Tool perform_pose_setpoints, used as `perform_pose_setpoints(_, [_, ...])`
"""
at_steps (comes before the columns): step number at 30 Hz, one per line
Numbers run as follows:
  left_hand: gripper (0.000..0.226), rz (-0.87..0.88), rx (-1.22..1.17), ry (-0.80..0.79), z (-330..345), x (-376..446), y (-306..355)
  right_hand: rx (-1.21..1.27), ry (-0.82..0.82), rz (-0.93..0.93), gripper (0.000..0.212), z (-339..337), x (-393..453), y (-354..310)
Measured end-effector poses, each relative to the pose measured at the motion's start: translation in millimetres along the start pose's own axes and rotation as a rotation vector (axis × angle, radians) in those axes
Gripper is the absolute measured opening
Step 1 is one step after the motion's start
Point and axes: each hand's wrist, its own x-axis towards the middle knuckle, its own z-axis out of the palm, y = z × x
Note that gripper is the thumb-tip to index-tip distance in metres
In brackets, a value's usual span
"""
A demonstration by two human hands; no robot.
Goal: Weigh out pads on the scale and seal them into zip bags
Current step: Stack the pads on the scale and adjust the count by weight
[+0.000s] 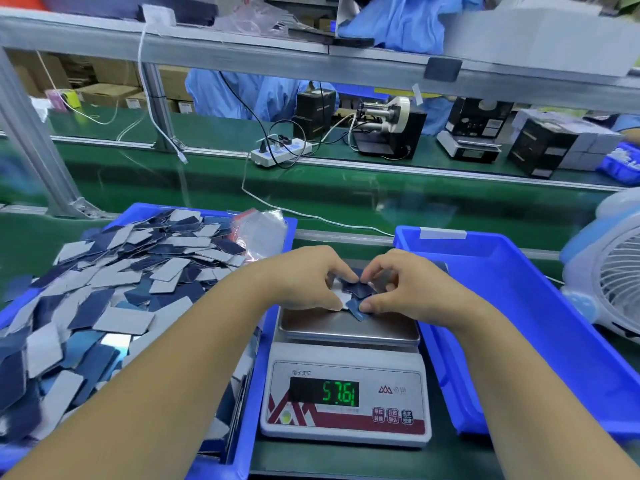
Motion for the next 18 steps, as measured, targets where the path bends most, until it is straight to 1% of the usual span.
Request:
perform_pose_setpoints(3, [0.042,-0.024,-0.079,0.027,2,-2,-2,0.0,0.023,0.0,0.031,3,-1,-1])
perform_pose_setpoints(6, [0.039,-0.094,-0.168,0.13,4,0,-1,-0.09,0.072,-0.025,0.032,10,-3,-5])
perform_pose_setpoints(8, [0.038,-0.218,-0.108,0.233,6,1,0,-0.121,0.079,-0.042,0.032,11,-4,-7])
perform_pose_setpoints(9, [0.044,-0.276,-0.05,0.257,8,2,1,-0.115,0.066,-0.042,0.032,9,-5,-7])
perform_pose_setpoints(10, [0.054,-0.32,-0.002,0.253,9,3,1,-0.088,0.044,-0.032,0.03,5,-6,-5])
perform_pose_setpoints(12, [0.061,-0.347,0.035,0.209,13,3,4,-0.018,0.015,0.002,0.028,-5,-5,-1])
perform_pose_setpoints(15, [0.059,-0.338,0.072,0.151,14,5,11,-0.017,0.047,0.016,0.025,-15,2,4])
perform_pose_setpoints(18, [0.055,-0.324,0.112,0.137,14,9,21,-0.046,-0.017,0.013,0.035,-13,13,3])
